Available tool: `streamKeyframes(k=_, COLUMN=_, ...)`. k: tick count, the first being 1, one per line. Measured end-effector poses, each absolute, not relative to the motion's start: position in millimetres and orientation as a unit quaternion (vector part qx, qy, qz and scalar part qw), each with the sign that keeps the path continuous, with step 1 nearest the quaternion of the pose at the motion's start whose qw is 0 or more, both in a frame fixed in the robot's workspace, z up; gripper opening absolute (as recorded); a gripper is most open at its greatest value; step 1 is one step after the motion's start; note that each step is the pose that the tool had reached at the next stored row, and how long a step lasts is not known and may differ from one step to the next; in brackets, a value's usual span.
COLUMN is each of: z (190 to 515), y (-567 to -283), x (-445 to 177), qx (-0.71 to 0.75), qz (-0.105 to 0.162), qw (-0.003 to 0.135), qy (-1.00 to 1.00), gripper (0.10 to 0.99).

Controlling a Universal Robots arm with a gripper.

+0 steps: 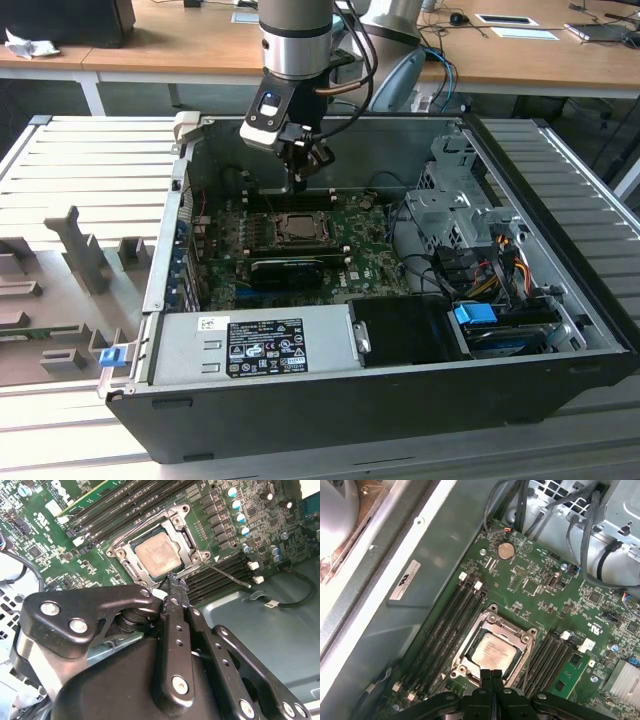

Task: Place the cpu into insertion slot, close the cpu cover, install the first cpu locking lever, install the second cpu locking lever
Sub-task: 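Install the first cpu locking lever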

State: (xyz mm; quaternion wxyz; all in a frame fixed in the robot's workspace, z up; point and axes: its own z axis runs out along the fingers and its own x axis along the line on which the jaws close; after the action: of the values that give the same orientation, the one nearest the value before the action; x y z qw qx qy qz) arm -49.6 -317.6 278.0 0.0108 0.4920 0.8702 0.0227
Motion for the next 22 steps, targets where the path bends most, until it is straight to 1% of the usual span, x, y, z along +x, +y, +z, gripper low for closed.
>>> streamKeyframes(k=22, z=278.0, y=-317.6, x=-49.6, qx=0.439, qz=0.023, qw=0.009, qy=0.898, gripper=0.106)
